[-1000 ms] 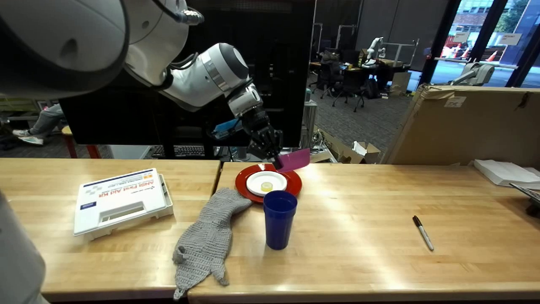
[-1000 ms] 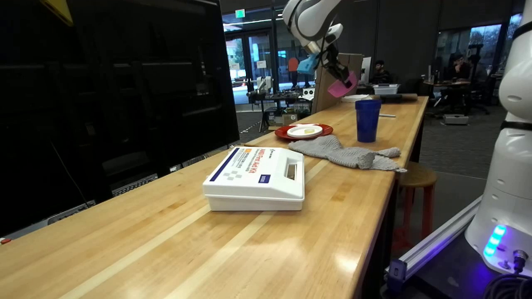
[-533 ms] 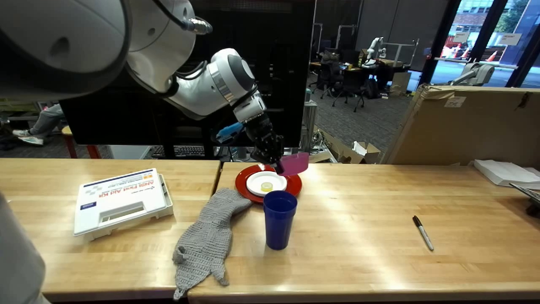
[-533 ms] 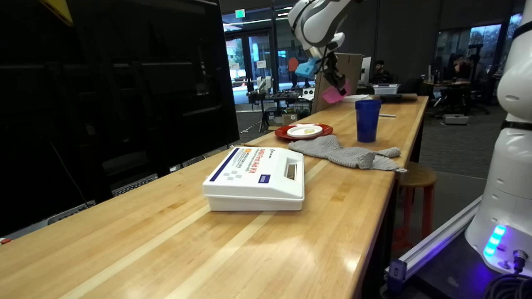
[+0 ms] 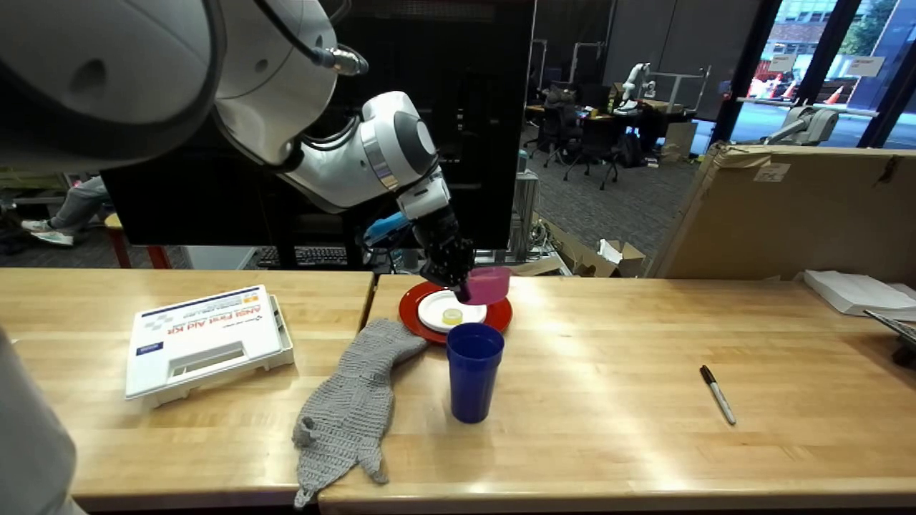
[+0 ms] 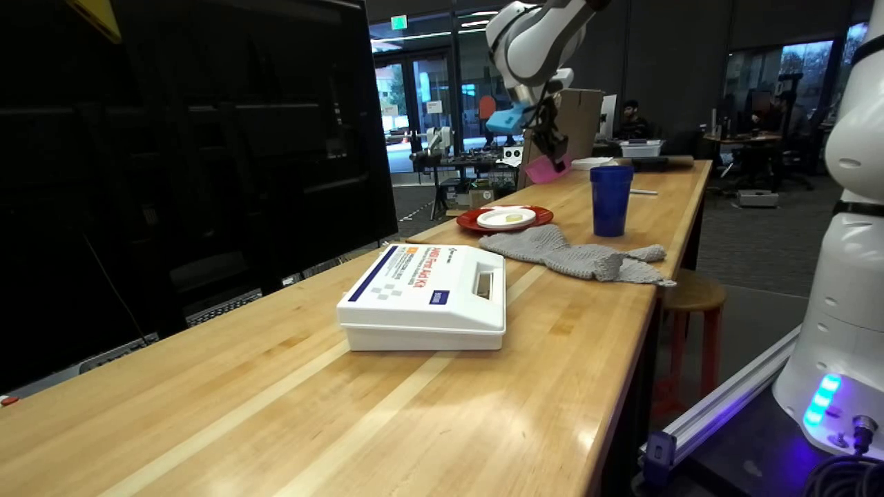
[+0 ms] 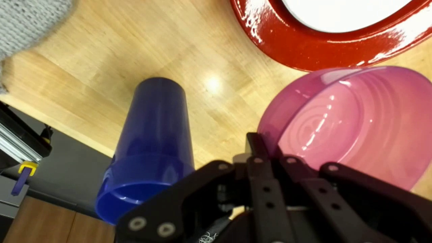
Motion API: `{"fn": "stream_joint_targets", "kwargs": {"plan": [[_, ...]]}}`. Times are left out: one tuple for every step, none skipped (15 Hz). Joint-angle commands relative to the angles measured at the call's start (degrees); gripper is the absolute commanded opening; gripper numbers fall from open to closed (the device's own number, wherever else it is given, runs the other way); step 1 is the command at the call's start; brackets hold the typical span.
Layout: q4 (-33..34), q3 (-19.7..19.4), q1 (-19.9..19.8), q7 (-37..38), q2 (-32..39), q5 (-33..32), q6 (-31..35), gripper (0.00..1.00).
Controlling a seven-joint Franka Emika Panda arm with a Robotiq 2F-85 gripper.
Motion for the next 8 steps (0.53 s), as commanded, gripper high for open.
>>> {"fn": "stream_joint_targets", "kwargs": {"plan": [[-2.9,-0.2,-0.2,-3.4,-2.4,2.3,4.3,0.01],[-3.1,-0.2,-0.2,-4.0,-2.3,3.0,5.2,0.01],[-3.3,-0.2,-0.2,-4.9,-2.2,3.8,5.8,0.01],[-3.4,-0.2,-0.2,-5.6,-2.1,4.5,6.5,0.01],[-3.5,-0.2,-0.2,-6.4,-1.9,5.4,7.1,0.01],[-3.5,-0.2,-0.1,-7.2,-1.7,6.0,7.6,0.01],[-3.4,-0.1,-0.1,-8.0,-1.5,6.7,7.9,0.01],[-3.4,-0.1,-0.1,-8.6,-1.4,7.2,8.2,0.01]]}}
